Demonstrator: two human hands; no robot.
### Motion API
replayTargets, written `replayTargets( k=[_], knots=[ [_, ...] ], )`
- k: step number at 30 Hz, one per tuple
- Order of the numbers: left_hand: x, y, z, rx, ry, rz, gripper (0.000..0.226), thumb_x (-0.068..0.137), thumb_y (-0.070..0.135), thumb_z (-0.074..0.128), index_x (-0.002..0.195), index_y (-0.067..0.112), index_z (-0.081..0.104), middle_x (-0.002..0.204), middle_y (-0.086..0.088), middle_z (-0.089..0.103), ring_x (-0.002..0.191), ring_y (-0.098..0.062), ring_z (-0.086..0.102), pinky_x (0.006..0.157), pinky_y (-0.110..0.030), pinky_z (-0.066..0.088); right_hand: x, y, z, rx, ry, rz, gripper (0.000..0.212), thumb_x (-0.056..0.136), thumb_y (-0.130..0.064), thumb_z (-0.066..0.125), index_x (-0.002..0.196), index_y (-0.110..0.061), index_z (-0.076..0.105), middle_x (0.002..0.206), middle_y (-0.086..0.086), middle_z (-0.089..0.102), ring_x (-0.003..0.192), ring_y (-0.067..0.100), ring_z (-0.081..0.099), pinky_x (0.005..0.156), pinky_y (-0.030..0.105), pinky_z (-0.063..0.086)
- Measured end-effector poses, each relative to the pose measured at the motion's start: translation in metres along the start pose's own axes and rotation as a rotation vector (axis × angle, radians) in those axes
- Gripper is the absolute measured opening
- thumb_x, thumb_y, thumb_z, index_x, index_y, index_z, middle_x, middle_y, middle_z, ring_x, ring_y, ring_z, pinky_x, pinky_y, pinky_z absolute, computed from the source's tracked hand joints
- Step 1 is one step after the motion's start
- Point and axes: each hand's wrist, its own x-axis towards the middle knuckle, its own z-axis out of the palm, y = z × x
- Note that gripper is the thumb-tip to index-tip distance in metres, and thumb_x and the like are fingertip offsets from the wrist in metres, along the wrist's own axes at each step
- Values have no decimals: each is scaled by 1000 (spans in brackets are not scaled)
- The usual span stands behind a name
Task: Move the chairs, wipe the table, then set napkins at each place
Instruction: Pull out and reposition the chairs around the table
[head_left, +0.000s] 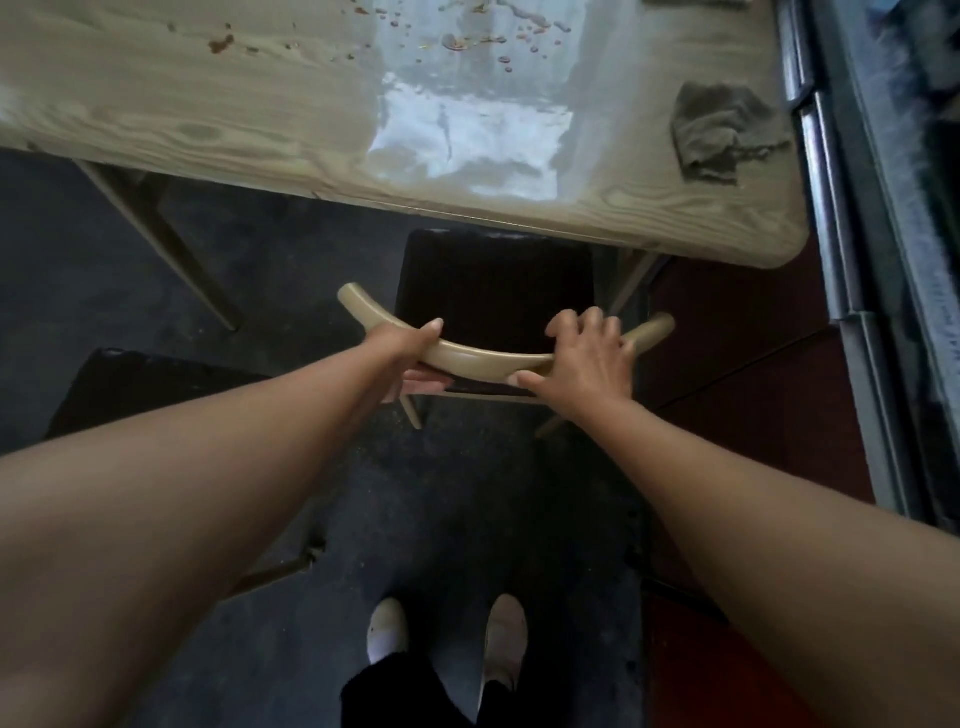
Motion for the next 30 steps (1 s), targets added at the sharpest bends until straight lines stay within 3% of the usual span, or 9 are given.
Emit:
replayTargets(
  k=[3,5,7,9,14,18,22,26,30],
  knots=[
    [7,7,5,-99,-48,-94,44,95,25,58,130,2,46,120,-21,61,86,-34,72,69,-33,62,-12,1,-13,225,46,339,96,67,-61,76,138,-12,34,141,13,36,129,32,41,98,43,44],
    [12,9,2,-133,-37,-136,46,94,23,60,131,2,46,119,-23,62,77,-33,72,76,-34,61,-13,-5,-15,646,-74,617,102,71,-47,81,144,-8,23,141,16,41,120,32,54,86,34,52],
    [16,14,2,-133,-33,-135,47,92,23,63,132,4,47,120,-22,62,66,-32,72,74,-36,61,-8,-12,-18,1213,-185,826,85,77,-33,80,141,-8,31,127,17,58,100,29,69,81,36,59],
    [20,20,4,-139,-23,-111,48,92,21,63,134,5,46,126,-21,60,69,-32,71,70,-37,61,4,-16,-17,1443,-252,885,57,86,-22,72,133,-4,44,115,18,66,91,28,72,80,38,60],
    [34,51,16,-224,-14,31,49,94,18,60,135,-1,42,136,-20,52,91,-34,67,54,-38,61,48,-22,-23,1469,-289,902,42,94,-20,61,128,-1,47,89,16,69,75,25,70,97,46,51],
    [47,83,29,-248,-19,57,49,95,18,59,135,-2,39,139,-15,48,98,-37,65,58,-39,61,90,-23,-30,1455,-291,914,45,98,-20,56,136,-1,41,122,21,62,96,31,69,55,36,59],
    [55,92,29,-256,-59,-11,52,96,16,55,141,-2,35,148,-12,41,128,-37,49,99,-44,49,101,-24,-36,1471,-343,956,44,101,-16,50,140,-2,36,138,21,51,117,36,60,62,39,55],
    [53,89,31,-270,-49,12,50,96,17,57,136,-4,36,144,-15,46,122,-41,53,94,-47,52,102,-24,-34,1452,-354,941,45,101,-17,49,140,-2,35,137,22,51,117,37,60,48,44,51],
    [48,93,29,-302,-72,-24,57,95,20,59,141,1,31,145,-9,48,119,-42,56,82,-42,55,104,-24,-29,1411,-336,924,46,100,-22,51,139,-2,35,136,23,52,112,37,63,25,32,44]
  ],
)
